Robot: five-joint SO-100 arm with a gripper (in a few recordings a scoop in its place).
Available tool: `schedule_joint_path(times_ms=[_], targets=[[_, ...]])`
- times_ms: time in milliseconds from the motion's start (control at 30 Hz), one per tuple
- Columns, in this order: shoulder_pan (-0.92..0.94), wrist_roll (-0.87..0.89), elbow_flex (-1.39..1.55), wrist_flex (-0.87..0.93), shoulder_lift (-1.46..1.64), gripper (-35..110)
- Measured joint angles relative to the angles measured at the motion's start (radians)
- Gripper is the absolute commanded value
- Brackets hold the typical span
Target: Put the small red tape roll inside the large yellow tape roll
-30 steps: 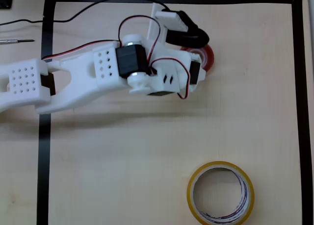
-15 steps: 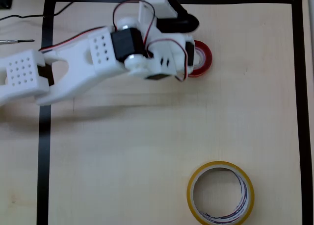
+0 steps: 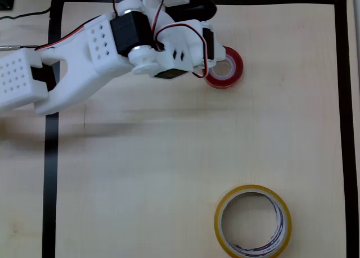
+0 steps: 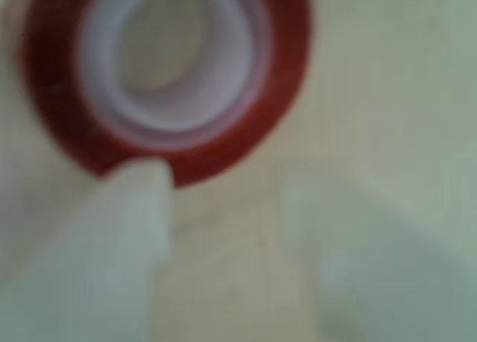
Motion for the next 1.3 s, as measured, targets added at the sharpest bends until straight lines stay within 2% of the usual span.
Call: schedule_joint_path(times_ms=[233,1000,1133,1233,1300], targets=[[-0.003,0.0,0.0,0.06,0.0,18],[-0.034,-0.003,0.0,0.0,-0.141,17],[-0.026,-0.003,0.0,-0.008,-0.156,13],[-0.025,-0.003,-0.002,-0.008,-0.156,0],[-0.023,-0.005,-0.002,-0.021,-0.156,0]])
